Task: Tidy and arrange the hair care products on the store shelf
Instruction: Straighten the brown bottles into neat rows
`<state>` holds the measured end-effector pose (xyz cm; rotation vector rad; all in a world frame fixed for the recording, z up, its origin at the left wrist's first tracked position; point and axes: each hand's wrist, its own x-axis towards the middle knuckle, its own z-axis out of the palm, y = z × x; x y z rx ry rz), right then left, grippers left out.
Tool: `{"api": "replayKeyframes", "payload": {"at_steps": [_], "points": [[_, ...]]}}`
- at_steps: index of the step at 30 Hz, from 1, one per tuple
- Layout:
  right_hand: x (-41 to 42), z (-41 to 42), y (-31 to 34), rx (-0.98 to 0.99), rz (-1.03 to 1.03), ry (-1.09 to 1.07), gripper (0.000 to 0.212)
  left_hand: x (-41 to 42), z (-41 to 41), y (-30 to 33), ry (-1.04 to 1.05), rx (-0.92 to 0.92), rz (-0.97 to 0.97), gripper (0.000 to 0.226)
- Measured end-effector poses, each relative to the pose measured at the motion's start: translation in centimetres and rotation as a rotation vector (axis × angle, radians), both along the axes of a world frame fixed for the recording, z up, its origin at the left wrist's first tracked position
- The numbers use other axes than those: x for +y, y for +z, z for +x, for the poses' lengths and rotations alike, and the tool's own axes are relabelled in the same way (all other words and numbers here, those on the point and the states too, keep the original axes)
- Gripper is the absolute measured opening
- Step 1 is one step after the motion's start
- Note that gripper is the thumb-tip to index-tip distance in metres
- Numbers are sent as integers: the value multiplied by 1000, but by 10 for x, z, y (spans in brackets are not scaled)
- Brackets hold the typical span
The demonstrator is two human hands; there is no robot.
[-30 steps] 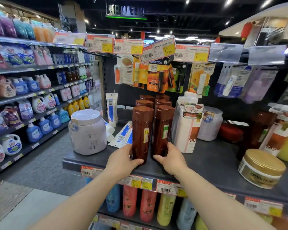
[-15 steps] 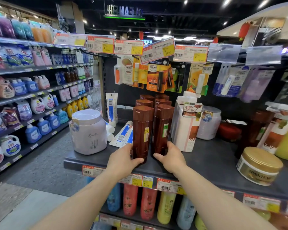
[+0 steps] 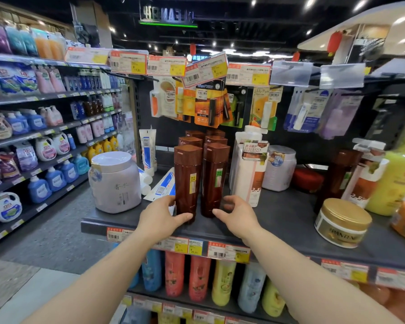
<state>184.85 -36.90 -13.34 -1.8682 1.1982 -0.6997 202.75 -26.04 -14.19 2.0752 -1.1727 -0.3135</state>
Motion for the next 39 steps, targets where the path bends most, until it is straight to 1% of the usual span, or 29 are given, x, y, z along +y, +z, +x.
{"api": "replayKeyframes", "payload": {"at_steps": [3, 6, 8, 10, 12, 15, 19, 20, 22, 24, 27, 31, 36, 39], "points": [[2, -13, 4, 50, -67, 39, 56, 7, -8, 3, 77, -74, 9, 72], [3, -31, 7, 159, -196, 83, 54, 17, -26, 8, 170, -264, 57, 65], [4, -45, 9, 208, -290, 99, 53, 24, -44, 12, 197, -376, 37, 60], [3, -59, 11, 235, -353, 107, 52, 24, -65, 14, 162, -452, -25, 58], [2, -74, 14, 259, -394, 105, 51, 18, -90, 17, 79, -475, -81, 65], [-2, -100, 19, 280, -440, 93, 51, 1, -125, 22, -38, -466, -127, 79], [-12, -140, 26, 275, -455, 9, 50, -30, -160, 25, -193, -409, -129, 80], [-16, -151, 27, 273, -461, -21, 49, -38, -168, 25, -232, -393, -128, 79], [-23, -170, 30, 270, -463, -74, 48, -52, -184, 27, -291, -369, -131, 69], [-31, -186, 33, 284, -463, -118, 47, -67, -199, 30, -341, -385, -140, 60], [-42, -206, 35, 331, -501, -202, 46, -92, -216, 37, -418, -396, -145, 58], [-55, -226, 38, 423, -514, -313, 45, -131, -225, 43, -478, -404, -128, 58], [-80, -242, 38, 487, -499, -427, 48, -180, -235, 43, -535, -329, -125, 60], [-92, -243, 38, 504, -475, -473, 50, -210, -244, 49, -543, -248, -130, 62]]}}
